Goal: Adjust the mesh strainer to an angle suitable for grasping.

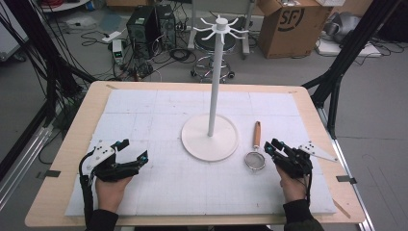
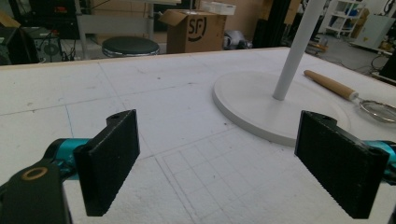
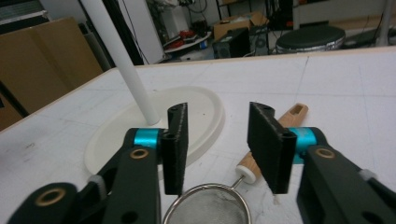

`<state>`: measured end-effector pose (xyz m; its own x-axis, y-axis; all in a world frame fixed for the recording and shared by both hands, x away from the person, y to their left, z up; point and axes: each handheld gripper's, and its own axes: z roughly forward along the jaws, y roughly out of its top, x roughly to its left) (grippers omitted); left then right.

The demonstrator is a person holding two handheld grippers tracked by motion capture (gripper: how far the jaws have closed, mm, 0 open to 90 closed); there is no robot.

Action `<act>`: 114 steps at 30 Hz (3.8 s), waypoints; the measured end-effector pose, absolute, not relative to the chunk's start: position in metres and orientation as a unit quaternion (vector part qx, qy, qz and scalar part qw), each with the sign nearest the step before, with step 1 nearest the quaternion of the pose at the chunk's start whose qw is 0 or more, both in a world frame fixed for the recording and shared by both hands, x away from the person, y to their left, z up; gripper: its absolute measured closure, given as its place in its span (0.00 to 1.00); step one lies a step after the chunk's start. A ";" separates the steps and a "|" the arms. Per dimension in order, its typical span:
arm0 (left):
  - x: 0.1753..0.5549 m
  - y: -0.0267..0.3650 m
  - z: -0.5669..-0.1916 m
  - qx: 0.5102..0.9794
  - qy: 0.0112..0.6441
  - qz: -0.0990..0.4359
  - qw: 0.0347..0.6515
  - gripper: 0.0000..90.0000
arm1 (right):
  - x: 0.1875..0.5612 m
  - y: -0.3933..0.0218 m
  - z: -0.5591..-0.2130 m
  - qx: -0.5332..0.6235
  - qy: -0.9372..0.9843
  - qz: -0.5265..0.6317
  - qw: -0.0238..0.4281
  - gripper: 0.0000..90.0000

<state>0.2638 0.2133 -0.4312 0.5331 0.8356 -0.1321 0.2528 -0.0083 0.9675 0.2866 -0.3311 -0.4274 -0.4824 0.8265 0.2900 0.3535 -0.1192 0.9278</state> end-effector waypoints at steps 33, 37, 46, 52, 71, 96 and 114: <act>0.268 0.222 -0.438 0.659 0.422 0.250 0.569 0.17 | 0.361 -0.299 -0.443 0.536 0.718 0.442 0.048 1.00; 0.268 0.220 -0.438 0.666 0.417 0.255 0.563 0.17 | 0.363 -0.298 -0.447 0.538 0.723 0.431 0.042 1.00; 0.262 0.217 -0.435 0.666 0.417 0.256 0.563 0.17 | 0.356 -0.282 -0.445 0.514 0.750 0.414 0.048 1.00; 0.260 0.213 -0.434 0.669 0.413 0.255 0.562 0.18 | 0.355 -0.277 -0.449 0.519 0.762 0.385 0.045 1.00; 0.251 0.217 -0.434 0.667 0.412 0.251 0.568 0.18 | 0.342 -0.300 -0.445 0.540 0.757 0.363 0.063 1.00; 0.253 0.211 -0.435 0.676 0.408 0.247 0.562 0.19 | 0.340 -0.355 -0.440 0.580 0.688 0.434 0.051 1.00; 0.255 0.212 -0.435 0.674 0.407 0.243 0.566 0.19 | 0.387 -0.366 -0.455 0.625 0.665 0.407 0.042 1.00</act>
